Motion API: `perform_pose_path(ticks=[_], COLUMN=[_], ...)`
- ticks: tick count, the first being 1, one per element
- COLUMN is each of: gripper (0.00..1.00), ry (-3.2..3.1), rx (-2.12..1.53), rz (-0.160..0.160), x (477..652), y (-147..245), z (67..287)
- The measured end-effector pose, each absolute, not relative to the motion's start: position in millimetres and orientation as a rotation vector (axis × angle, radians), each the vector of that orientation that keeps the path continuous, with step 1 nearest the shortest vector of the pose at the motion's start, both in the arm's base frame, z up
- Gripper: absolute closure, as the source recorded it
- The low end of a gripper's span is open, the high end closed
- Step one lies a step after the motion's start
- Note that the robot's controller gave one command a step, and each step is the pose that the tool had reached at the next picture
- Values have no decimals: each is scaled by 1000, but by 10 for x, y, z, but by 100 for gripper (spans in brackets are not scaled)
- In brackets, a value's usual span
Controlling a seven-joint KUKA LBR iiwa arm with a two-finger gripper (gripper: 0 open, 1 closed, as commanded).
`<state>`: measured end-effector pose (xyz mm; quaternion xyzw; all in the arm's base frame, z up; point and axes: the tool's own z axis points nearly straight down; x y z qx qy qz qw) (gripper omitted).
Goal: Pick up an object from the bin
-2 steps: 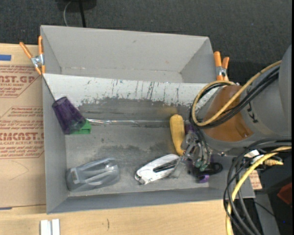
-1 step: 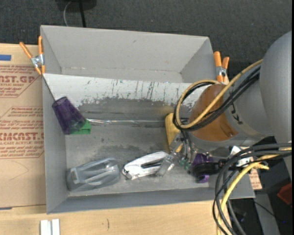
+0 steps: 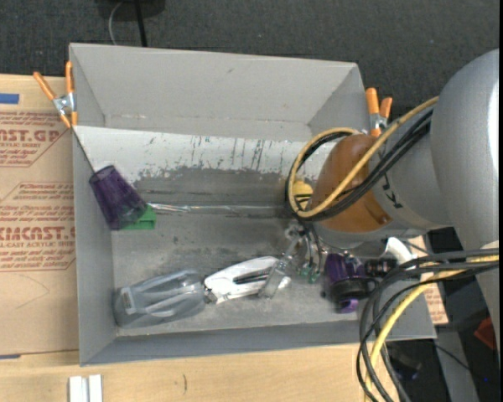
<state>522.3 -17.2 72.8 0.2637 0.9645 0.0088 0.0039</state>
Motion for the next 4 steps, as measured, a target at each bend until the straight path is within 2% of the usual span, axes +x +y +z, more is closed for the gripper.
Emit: perform_pose_path(ticks=[1, 2, 3, 4], gripper=[0, 100, 100, 100], ry=[3077, 3100, 3100, 3110], rx=[530, 412, 412, 437], rz=[22, 26, 25, 21], x=[5038, 4993, 4993, 4907], y=[186, 541, 539, 629], z=[743, 726, 726, 1152])
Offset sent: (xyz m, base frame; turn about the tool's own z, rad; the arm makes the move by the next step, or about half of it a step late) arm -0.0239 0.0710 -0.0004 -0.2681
